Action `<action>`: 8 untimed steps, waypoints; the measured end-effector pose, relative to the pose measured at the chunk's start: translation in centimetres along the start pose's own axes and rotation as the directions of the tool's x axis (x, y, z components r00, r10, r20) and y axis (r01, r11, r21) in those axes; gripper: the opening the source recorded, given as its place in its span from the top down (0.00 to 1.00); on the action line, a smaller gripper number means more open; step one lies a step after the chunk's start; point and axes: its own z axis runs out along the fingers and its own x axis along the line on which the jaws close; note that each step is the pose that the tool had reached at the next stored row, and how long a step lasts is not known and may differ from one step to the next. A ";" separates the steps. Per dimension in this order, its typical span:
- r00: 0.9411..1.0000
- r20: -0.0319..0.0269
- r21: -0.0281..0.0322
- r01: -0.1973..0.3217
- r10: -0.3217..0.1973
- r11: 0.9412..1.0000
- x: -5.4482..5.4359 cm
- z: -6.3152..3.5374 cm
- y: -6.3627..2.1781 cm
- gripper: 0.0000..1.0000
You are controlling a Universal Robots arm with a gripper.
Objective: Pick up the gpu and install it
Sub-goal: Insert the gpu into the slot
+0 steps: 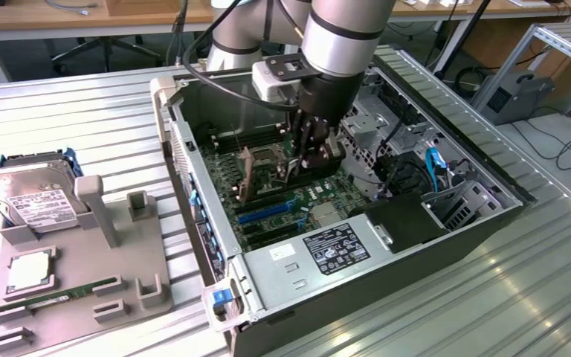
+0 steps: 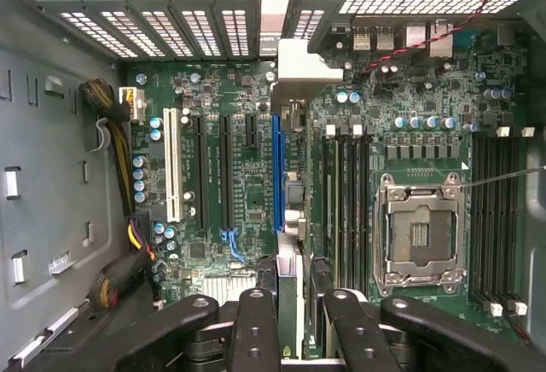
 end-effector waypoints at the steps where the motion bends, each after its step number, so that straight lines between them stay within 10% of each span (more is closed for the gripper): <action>1: 1.000 0.000 0.000 0.000 0.000 1.000 0.0 0.03 0.01 0.74; 8: 1.000 0.000 0.000 0.000 0.000 1.000 0.1 0.20 0.06 0.74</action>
